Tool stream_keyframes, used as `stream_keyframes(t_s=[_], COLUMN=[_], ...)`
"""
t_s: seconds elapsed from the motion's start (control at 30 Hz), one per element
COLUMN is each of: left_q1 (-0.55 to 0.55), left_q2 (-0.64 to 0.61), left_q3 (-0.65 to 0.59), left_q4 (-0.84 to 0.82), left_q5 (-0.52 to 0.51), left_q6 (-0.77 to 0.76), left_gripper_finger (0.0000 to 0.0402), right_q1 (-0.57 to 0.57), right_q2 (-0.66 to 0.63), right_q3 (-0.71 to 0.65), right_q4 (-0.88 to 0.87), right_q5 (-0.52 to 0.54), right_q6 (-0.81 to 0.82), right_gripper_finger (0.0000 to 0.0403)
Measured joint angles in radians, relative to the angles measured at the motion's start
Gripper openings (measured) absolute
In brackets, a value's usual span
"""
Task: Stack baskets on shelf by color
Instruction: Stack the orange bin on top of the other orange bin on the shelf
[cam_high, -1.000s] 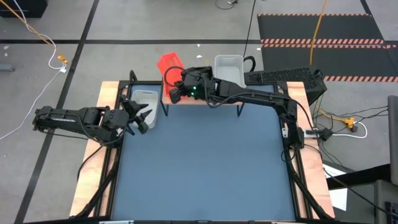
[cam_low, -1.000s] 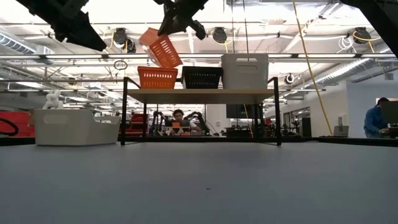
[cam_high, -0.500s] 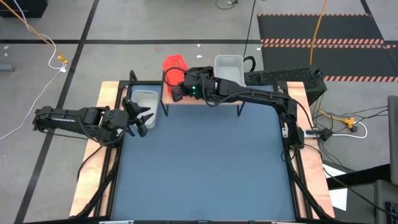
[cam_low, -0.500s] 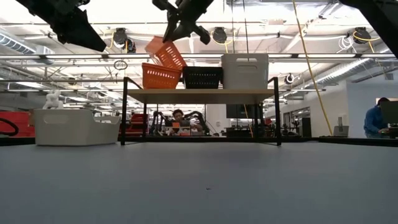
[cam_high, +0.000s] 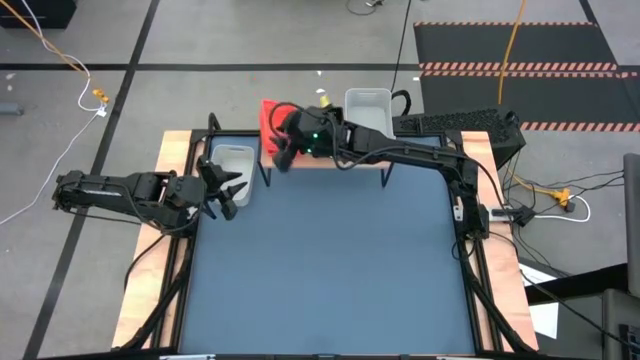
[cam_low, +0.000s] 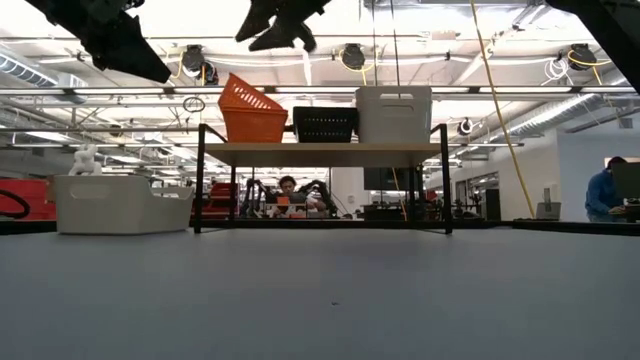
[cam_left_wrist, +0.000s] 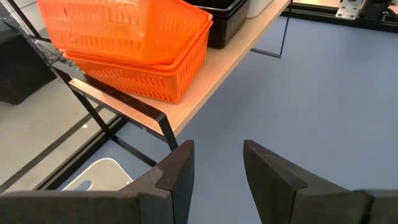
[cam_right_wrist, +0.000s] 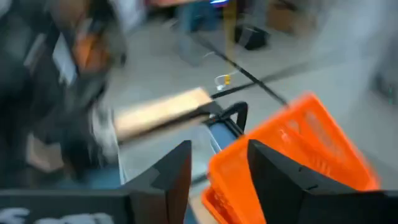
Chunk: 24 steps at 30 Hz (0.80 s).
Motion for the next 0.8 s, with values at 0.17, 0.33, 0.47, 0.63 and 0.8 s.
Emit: stream_keyframes(t_s=[0.17,0.33,0.47,0.63,0.8], left_q1=[0.000,0.000,0.000,0.000,0.000], left_q2=[0.000,0.000,0.000,0.000,0.000], left_q3=[0.000,0.000,0.000,0.000,0.000], left_q4=[0.000,0.001,0.004,0.004,0.003], left_q5=[0.000,0.000,-0.001,-0.001,-0.001], left_q6=[0.000,0.009,0.008,0.009,0.018], left_gripper_finger=[0.0140,0.0140,0.0140,0.0140,0.0140], right_q1=[0.002,-0.014,-0.026,-0.058,-0.070], right_q2=[0.000,0.020,0.019,0.019,0.018], right_q3=[0.000,-0.012,-0.088,-0.176,-0.203], right_q4=[-0.146,-0.190,-0.068,0.053,0.091], right_q5=[-0.064,-0.135,-0.141,-0.163,-0.166], right_q6=[-0.300,-0.438,-0.535,-0.542,-0.539], right_gripper_finger=[0.0164,0.0164,0.0164,0.0164,0.0128])
